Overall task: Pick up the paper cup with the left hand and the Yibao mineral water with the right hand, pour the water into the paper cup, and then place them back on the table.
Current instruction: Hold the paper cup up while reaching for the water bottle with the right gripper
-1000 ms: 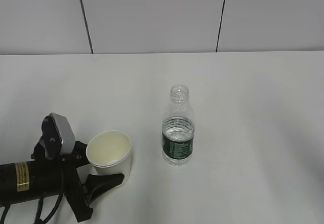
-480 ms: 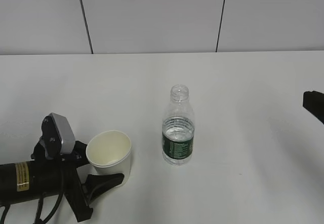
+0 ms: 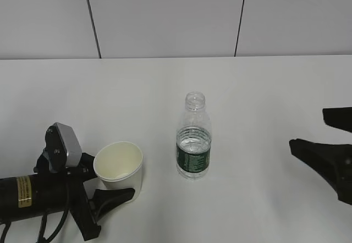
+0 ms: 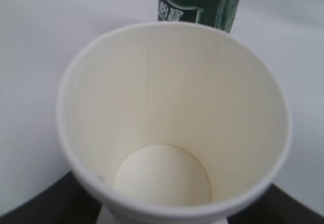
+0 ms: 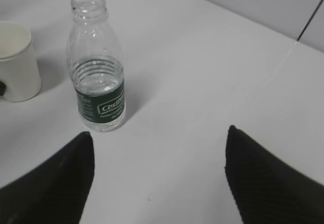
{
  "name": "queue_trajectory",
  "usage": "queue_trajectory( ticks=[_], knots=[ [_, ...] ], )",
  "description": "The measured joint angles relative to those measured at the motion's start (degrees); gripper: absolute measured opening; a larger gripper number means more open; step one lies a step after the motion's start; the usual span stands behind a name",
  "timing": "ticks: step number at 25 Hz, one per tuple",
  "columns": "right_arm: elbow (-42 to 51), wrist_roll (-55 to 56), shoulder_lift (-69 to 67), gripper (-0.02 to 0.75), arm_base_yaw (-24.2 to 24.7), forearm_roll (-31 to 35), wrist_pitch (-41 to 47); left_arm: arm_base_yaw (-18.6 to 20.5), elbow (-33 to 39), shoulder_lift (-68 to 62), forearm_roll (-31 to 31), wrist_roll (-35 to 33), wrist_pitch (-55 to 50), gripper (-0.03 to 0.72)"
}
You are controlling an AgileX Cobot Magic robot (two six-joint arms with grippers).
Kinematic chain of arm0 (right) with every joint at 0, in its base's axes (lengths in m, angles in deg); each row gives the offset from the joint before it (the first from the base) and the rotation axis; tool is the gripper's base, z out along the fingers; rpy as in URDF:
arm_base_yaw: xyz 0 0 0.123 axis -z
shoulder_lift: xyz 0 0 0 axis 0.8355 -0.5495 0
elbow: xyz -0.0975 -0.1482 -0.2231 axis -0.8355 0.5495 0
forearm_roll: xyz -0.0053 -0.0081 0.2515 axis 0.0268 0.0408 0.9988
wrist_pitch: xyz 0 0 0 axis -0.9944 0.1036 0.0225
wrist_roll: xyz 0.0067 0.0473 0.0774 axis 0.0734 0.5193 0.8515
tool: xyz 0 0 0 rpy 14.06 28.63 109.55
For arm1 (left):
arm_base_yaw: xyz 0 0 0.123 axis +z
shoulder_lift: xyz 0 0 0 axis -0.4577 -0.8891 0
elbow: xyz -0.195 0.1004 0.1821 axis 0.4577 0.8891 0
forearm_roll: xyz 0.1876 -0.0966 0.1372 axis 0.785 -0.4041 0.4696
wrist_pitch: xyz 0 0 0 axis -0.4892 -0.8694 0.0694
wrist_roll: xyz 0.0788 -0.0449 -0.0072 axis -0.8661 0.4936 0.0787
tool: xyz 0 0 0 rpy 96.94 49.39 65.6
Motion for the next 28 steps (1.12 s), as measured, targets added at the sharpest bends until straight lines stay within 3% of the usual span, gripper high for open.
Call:
queue_trajectory(
  ticks=[28],
  knots=[
    [-1.58, -3.31, -10.61, 0.592, 0.0, 0.0, 6.87, 0.0, 0.0, 0.0, 0.0, 0.0, 0.0, 0.465]
  ],
)
